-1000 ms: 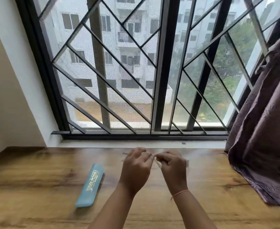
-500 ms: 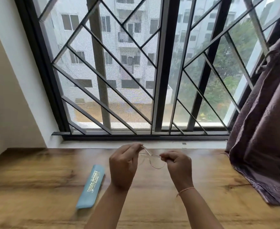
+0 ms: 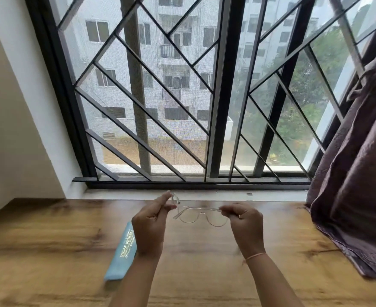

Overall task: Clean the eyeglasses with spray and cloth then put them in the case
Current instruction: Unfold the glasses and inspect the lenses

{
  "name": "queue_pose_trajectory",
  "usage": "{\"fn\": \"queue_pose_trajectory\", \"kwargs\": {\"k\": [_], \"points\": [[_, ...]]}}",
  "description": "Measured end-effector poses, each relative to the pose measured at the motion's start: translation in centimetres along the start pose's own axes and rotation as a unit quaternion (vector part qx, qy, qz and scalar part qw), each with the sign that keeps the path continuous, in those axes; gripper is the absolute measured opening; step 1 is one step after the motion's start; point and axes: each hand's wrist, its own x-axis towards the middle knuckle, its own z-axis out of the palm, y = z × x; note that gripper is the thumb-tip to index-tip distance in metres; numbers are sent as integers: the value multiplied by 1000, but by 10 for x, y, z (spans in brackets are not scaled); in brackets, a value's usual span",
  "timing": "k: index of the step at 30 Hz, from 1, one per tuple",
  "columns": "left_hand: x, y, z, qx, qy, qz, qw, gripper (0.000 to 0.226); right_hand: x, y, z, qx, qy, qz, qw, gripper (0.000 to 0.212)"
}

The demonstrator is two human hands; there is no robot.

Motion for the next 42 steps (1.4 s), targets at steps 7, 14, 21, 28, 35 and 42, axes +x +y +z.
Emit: {"fn": "queue_pose_trajectory", "kwargs": {"k": [7, 14, 21, 28, 35, 42], "points": [[2, -9, 10, -43, -23, -115, 992, 60, -1, 1, -1, -3, -30, -12, 999, 41], [5, -12, 14, -60, 18, -145, 987, 61, 4, -17, 4, -128, -46, -157, 978, 26], [1, -10, 16, 4, 22, -119, 993, 25, 1, -37, 35, -158, -93, -251, 951, 9], [-3, -3, 18, 53, 22, -84, 995, 20, 3, -32, 56, -200, -153, -284, 925, 20], [-1, -3, 14, 55, 29, -88, 994, 18, 8, -42, 48, -168, -152, -271, 936, 20], [5, -2, 13, 45, 44, -85, 994, 20, 13, -60, 10, -49, -43, -237, 969, 15]]}}
